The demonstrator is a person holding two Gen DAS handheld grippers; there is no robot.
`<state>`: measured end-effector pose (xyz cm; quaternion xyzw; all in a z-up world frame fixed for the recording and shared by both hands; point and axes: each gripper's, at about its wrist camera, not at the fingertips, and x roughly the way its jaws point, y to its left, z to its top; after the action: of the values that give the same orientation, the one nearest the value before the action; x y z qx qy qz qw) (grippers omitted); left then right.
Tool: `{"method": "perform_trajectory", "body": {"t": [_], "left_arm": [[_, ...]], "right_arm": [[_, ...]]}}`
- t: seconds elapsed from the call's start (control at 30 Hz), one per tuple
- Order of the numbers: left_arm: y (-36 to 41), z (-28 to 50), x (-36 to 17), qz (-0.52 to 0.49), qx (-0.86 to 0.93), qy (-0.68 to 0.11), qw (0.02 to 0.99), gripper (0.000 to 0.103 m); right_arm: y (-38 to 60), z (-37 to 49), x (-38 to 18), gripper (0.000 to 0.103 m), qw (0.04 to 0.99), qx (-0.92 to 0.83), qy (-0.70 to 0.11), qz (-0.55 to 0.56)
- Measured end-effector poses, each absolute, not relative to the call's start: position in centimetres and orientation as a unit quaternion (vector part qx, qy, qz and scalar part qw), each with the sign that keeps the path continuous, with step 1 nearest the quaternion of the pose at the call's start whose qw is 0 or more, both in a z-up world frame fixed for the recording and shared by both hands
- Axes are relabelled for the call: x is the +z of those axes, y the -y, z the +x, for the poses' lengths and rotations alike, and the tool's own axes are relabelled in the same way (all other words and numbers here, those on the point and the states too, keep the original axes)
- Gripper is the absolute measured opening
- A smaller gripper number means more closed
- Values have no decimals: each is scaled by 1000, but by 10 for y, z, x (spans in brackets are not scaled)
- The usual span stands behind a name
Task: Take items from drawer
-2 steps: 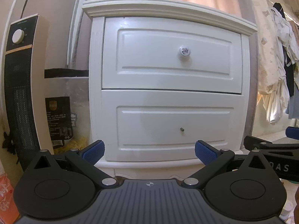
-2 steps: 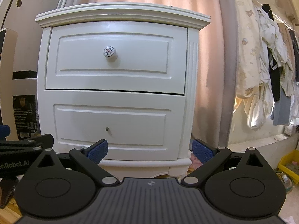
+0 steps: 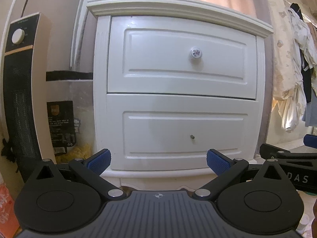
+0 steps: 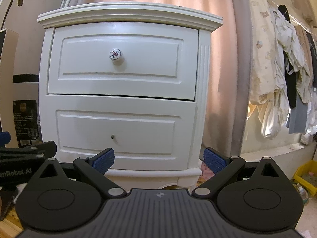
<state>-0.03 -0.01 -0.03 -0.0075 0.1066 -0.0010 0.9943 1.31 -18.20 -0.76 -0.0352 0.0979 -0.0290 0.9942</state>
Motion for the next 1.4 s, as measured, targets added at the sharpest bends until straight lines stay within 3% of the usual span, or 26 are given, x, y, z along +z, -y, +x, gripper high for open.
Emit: {"method": "perform_trajectory", "body": {"t": [1.4], "left_arm": [[6, -1, 3, -2, 12, -115, 993, 103]], "right_arm": [[188, 13, -6, 103, 996, -20, -86, -29]]}}
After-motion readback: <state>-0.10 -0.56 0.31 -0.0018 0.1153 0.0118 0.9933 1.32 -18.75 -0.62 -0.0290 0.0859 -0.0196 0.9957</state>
